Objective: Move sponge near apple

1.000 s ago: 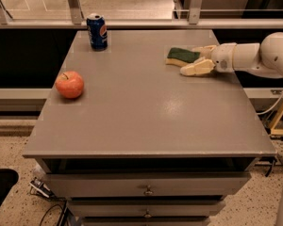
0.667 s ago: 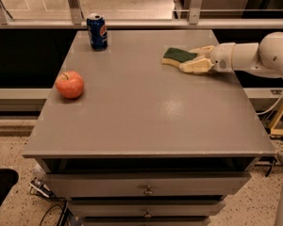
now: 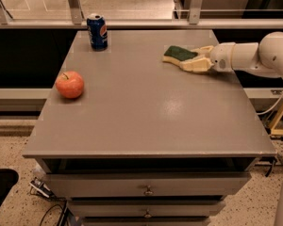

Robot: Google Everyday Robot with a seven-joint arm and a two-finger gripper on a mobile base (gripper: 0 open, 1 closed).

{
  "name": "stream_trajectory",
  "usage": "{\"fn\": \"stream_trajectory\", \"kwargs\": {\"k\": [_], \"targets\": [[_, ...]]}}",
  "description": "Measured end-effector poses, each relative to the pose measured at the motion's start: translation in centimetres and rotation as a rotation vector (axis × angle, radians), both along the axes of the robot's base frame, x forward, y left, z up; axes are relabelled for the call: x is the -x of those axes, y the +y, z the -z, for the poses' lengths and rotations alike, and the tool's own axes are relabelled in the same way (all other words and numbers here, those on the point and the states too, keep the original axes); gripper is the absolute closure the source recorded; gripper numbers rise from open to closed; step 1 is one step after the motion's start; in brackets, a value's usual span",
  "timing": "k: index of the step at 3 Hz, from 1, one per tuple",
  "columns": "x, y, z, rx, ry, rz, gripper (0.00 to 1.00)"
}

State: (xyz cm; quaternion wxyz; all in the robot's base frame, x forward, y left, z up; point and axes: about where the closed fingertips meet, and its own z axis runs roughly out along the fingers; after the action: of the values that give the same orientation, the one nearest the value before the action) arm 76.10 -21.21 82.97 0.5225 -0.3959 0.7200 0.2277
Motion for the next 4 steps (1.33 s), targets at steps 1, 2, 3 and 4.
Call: {"fn": "stream_trajectory", "kwargs": {"k": [1,2,3,4], "targets": [[0.0,0.0,-0.02,0.0,0.0,0.0,1.0],[0.0,0.01,-0.09,0.0,0.0,0.0,1.0],[0.0,0.01,-0.14,0.0,0.0,0.0,1.0],[0.0,0.01,-0.16,0.0,0.0,0.0,1.0]]}}
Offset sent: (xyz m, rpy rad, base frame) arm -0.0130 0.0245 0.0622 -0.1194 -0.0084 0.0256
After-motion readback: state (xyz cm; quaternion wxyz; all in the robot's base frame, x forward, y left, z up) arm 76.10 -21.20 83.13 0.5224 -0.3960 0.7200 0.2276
